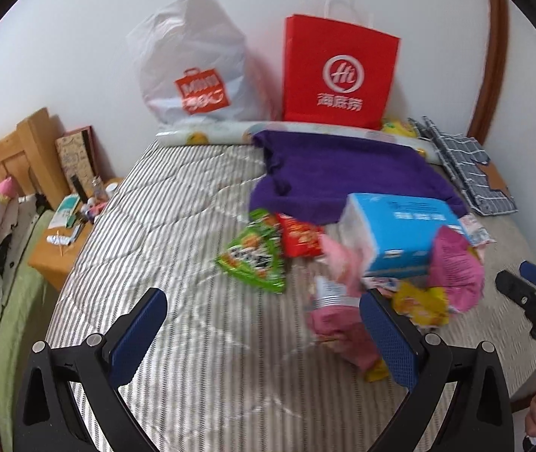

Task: Organize snacks
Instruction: 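Grasp the pink snack bag with the right gripper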

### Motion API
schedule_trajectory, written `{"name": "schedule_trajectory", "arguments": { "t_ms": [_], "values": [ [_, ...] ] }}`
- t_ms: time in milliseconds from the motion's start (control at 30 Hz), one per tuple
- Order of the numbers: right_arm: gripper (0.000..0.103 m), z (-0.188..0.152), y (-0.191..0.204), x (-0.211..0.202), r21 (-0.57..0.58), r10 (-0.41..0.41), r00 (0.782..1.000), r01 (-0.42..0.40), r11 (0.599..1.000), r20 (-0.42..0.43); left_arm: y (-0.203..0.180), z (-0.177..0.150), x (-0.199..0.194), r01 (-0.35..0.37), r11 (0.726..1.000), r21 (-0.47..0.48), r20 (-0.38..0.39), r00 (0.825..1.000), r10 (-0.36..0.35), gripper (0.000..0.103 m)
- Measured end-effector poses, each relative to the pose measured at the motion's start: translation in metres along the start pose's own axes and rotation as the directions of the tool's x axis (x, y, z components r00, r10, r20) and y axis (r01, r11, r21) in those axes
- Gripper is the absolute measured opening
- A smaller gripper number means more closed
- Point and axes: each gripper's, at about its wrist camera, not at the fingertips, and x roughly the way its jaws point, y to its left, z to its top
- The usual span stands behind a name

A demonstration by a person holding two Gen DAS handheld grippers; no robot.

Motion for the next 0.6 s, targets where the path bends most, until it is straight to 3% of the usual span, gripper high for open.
{"name": "schedule_trajectory", "arguments": {
  "t_ms": [100,300,400,500,600],
  "values": [
    [0.080,-0.001,0.008,0.019,-0.010,0.013,0.999,-0.013,1.000,-0.032,0.010,-0.002,0.007,0.038,0.999,-0.003,-0.020,0.999,-0.038,0.103],
    [0.078,-0.002,0.012,0.048,0.007,0.023,0.995,-0.022,1.000,-0.093,0.009,-0.007,0.021,0.046,0.998,0.045,-0.060,0.997,-0.043,0.103],
    [0.066,-0.003,0.016,0.058,0.013,0.050,0.992,-0.049,0.999,-0.115,0.010,-0.008,0.025,0.042,0.998,0.051,-0.069,0.997,-0.038,0.103],
    [0.063,-0.003,0.019,0.058,0.003,0.043,0.994,-0.043,0.999,-0.099,0.012,-0.007,0.026,0.073,0.996,0.059,-0.071,0.995,-0.069,0.103],
    [0.060,-0.004,0.018,0.053,0.003,0.064,0.993,-0.064,0.998,-0.097,0.018,-0.004,0.034,0.060,0.998,0.035,-0.089,0.994,-0.057,0.102]
  ]
}}
